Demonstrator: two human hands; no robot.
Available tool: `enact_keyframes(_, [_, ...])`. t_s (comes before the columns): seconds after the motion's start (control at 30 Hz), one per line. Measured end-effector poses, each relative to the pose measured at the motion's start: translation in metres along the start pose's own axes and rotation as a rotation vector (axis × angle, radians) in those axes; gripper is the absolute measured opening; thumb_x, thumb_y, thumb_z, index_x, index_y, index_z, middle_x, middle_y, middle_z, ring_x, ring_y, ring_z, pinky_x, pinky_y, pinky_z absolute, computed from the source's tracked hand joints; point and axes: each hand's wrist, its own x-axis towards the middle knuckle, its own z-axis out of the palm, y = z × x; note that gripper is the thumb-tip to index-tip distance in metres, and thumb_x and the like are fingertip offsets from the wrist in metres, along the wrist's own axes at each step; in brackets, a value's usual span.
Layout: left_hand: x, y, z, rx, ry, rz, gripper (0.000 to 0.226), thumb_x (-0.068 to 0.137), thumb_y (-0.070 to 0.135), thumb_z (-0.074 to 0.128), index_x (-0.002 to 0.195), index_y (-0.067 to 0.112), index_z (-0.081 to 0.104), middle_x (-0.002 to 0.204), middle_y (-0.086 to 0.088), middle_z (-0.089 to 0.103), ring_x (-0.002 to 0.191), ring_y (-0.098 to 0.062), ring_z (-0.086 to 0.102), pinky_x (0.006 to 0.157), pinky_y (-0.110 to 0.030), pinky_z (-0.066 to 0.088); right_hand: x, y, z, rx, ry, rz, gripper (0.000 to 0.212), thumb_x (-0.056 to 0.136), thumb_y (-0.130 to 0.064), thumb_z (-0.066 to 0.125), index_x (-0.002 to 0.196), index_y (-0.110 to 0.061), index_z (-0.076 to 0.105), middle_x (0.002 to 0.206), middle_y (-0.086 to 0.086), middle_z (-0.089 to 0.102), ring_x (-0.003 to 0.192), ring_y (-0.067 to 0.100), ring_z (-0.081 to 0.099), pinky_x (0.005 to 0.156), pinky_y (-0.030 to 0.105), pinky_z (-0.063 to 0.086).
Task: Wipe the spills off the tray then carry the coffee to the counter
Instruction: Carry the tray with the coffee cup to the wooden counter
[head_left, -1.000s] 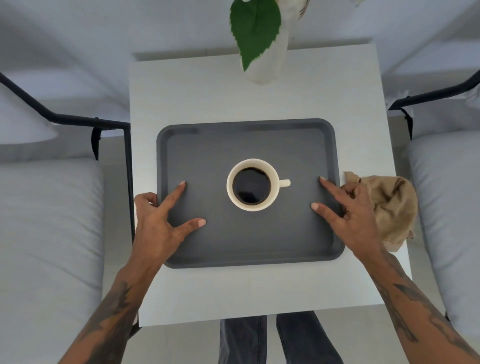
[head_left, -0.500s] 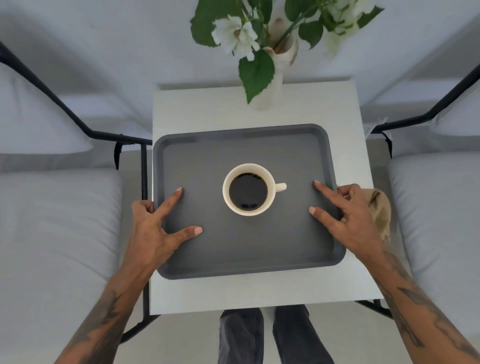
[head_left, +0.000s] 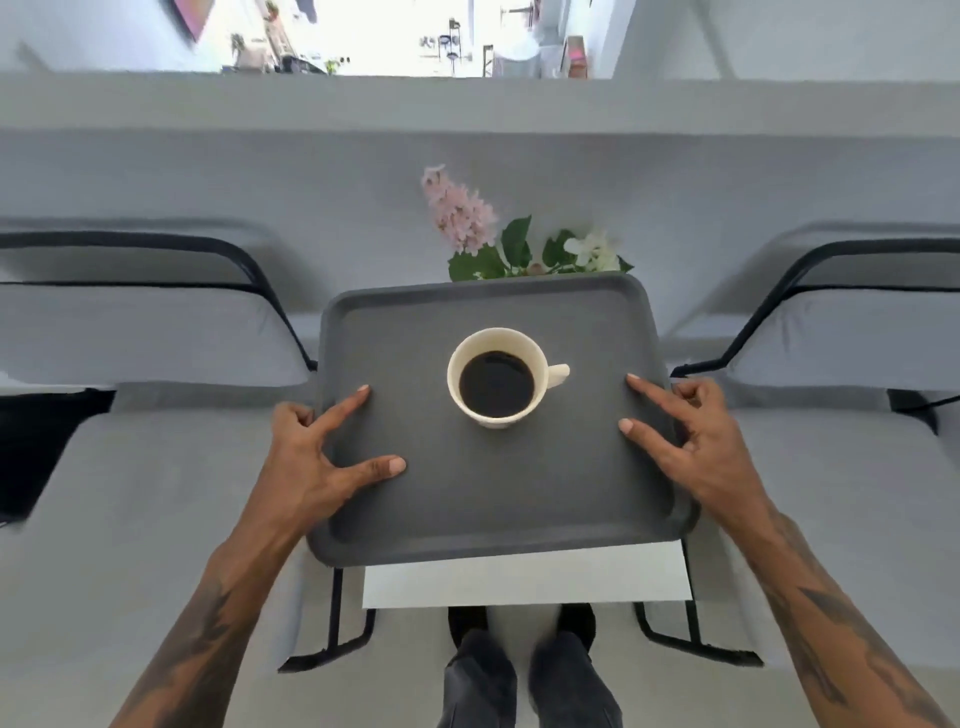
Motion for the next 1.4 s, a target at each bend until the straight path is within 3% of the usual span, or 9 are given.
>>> enact_keyframes(0.2, [-0.018,0.059,-0.070,-0.039,0.095,0.070,0.087,0.053,0.050,0.088,0.134,0.044,0.055,0.118,-0.002,0.032,0.112,-0.017,0.039,0.104,-0.031,0.039,0.007,-0.069,-0.059,0.010,0.117,-0.053,0.047,0.080,-0.035,0.073,0.126,-0.033,0.062,0.105,0.001,0.038,0.097,0.012,0.045,0.086,0.022,0.043])
enact_keyframes(0.37, [-0.030,0.103,-0.119,-0.050,0.185,0.137,0.084,0.052,0.051,0.089,0.130,0.044,0.058,0.116,-0.002,0.036,0.111,-0.016,0.042,0.099,-0.030,0.040,0.018,-0.117,-0.094,0.032,0.223,-0.080,0.045,0.077,-0.040,0.074,0.121,-0.033,0.066,0.106,0.004,0.042,0.086,0.002,0.046,0.083,0.002,0.037])
enact_keyframes(0.47, [-0.039,0.124,-0.144,-0.067,0.239,0.168,0.084,0.052,0.053,0.089,0.130,0.042,0.060,0.117,-0.002,0.037,0.115,-0.017,0.045,0.098,-0.028,0.040,0.027,-0.146,-0.117,0.057,0.226,-0.091,0.046,0.077,-0.043,0.074,0.121,-0.032,0.067,0.106,0.003,0.043,0.095,0.010,0.049,0.092,0.019,0.042])
enact_keyframes(0.6, [-0.058,0.152,-0.171,-0.094,0.335,0.177,0.083,0.053,0.052,0.089,0.130,0.038,0.061,0.121,0.000,0.037,0.113,-0.016,0.044,0.094,-0.029,0.040,0.038,-0.177,-0.145,0.046,0.200,-0.133,0.049,0.077,-0.049,0.071,0.123,-0.033,0.065,0.108,0.003,0.044,0.104,0.015,0.048,0.090,0.024,0.041])
enact_keyframes(0.83, [-0.120,0.186,-0.202,-0.071,0.545,0.141,0.081,0.056,0.053,0.087,0.129,0.031,0.063,0.127,-0.003,0.044,0.115,-0.020,0.048,0.093,-0.034,0.042,0.043,-0.219,-0.177,0.035,0.119,-0.239,0.051,0.076,-0.055,0.068,0.124,-0.035,0.064,0.112,0.004,0.047,0.103,0.018,0.046,0.085,0.027,0.039])
enact_keyframes(1.17, [-0.235,0.174,-0.192,-0.169,0.772,-0.116,0.084,0.048,0.058,0.087,0.124,0.030,0.068,0.128,0.000,0.056,0.110,-0.021,0.057,0.090,-0.034,0.045,0.035,-0.267,-0.181,-0.013,-0.083,-0.502,0.050,0.073,-0.063,0.066,0.117,-0.042,0.066,0.110,0.001,0.052,0.099,0.017,0.048,0.081,0.031,0.039])
enact_keyframes(1.4, [-0.346,0.137,-0.175,-0.188,0.977,-0.279,0.062,0.067,0.033,0.088,0.124,0.018,0.069,0.114,0.002,0.056,0.100,-0.014,0.052,0.084,-0.026,0.037,-0.021,-0.317,-0.147,0.007,-0.312,-0.664,0.044,0.070,-0.064,0.066,0.110,-0.047,0.067,0.098,-0.004,0.051,0.099,0.021,0.053,0.079,0.032,0.041])
